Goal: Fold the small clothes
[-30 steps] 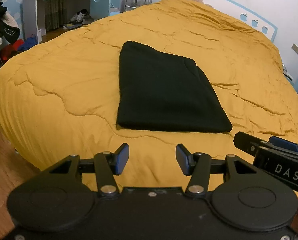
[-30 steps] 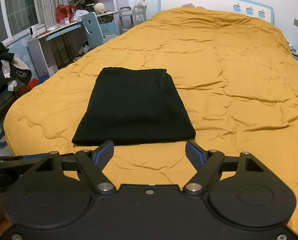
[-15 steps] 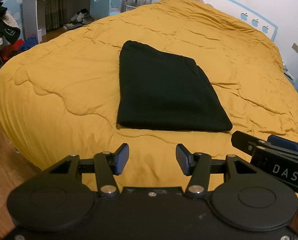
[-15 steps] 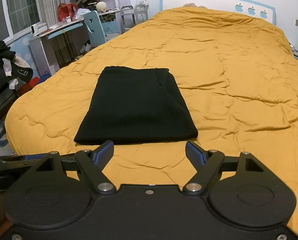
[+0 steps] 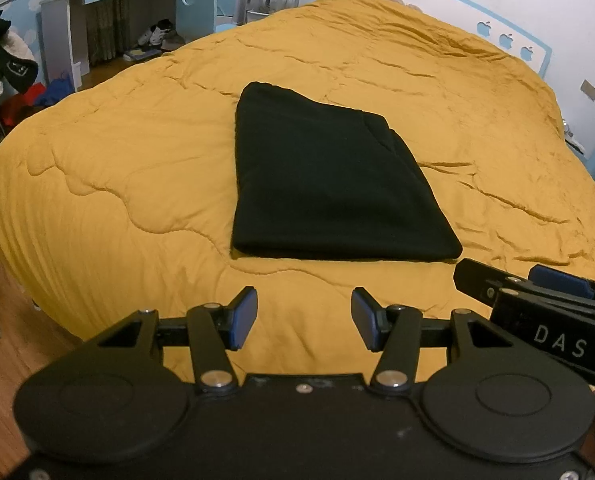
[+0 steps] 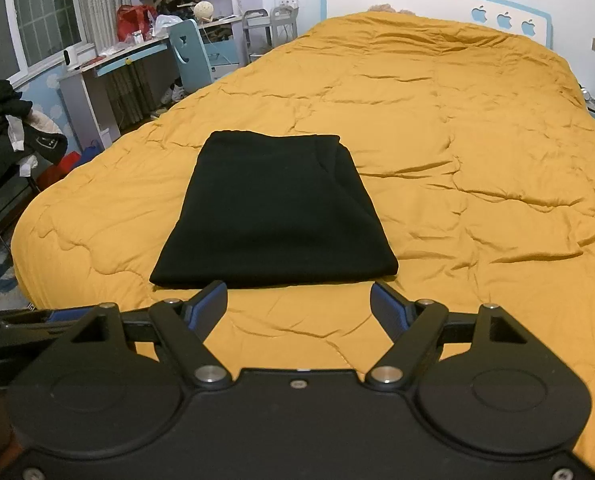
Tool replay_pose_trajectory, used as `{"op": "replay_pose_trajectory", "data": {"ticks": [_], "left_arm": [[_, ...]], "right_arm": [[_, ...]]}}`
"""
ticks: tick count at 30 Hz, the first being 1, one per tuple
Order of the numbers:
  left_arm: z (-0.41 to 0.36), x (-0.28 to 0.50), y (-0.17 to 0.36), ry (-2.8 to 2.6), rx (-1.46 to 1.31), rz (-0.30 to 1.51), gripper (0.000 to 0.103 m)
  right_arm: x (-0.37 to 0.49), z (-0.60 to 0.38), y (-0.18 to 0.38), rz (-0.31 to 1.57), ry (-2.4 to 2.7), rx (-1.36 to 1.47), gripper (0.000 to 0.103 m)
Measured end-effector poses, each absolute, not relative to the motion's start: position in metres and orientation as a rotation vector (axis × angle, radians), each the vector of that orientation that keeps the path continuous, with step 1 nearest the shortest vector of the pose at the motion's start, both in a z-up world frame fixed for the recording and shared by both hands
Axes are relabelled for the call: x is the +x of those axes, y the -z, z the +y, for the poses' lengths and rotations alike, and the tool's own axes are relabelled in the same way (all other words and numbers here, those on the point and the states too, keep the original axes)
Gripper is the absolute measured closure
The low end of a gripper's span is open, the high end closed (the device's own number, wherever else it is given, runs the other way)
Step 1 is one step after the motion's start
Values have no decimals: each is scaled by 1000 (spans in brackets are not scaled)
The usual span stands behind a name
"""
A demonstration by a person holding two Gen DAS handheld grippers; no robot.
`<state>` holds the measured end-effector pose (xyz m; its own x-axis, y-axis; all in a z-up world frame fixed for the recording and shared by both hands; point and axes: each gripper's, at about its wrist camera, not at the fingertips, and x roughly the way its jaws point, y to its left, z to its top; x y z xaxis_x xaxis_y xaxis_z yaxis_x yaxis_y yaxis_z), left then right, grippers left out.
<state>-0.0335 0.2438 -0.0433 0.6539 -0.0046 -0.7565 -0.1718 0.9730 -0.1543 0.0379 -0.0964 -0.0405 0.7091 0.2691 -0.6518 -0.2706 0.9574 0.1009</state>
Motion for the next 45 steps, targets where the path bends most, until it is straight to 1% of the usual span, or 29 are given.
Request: {"op": "replay_pose_trajectory", "data": {"ticks": [12, 21, 30, 40, 45], "left_arm": [[244, -32, 44, -91, -223, 868, 48], [250, -29, 47, -37, -292, 906, 48], [246, -33, 44, -55, -241, 904, 48], [256, -30, 46, -4, -339, 935, 47], [248, -35, 39, -39, -254, 877, 47]], "right_arm": [[37, -98, 39, 718, -301, -8, 24], [38, -100, 39, 714, -294, -3, 24], [37, -100, 39, 712, -289, -12, 24], [34, -101, 36, 704, -284, 7, 24], [34, -99, 37, 702, -287, -9, 24]]}}
